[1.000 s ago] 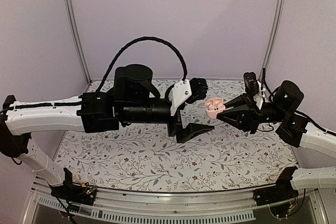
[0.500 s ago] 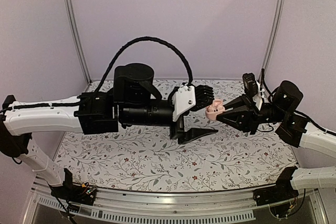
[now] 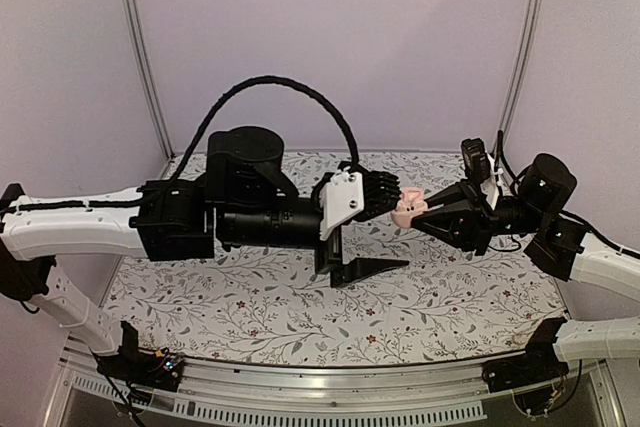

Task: Insert the wireless bluetooth earbuds into the charging case
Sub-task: Close the charging case with the earbuds inside.

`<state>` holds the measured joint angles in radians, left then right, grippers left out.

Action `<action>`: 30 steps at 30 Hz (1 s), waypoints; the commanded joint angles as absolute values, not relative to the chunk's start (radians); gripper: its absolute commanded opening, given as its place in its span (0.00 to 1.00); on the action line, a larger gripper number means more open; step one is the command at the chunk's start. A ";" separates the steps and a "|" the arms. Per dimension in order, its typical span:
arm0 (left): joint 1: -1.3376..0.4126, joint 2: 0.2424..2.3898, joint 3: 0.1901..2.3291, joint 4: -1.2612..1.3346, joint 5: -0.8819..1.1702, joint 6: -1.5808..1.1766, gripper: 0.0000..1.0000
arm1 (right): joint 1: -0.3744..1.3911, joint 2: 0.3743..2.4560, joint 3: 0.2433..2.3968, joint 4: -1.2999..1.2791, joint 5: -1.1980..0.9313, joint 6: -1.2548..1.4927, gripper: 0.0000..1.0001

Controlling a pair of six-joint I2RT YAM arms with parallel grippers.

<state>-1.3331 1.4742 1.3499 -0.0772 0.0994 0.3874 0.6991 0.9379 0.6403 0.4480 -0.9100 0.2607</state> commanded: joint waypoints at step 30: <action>-1.245 1.543 1.390 -0.063 0.207 0.259 0.95 | 0.695 0.927 0.673 0.422 -0.936 0.238 0.00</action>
<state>-1.2491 1.5269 1.3586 -0.0479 0.1730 0.2596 0.6991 0.9375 0.6479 0.4259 -0.9276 0.2459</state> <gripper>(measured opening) 0.949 0.178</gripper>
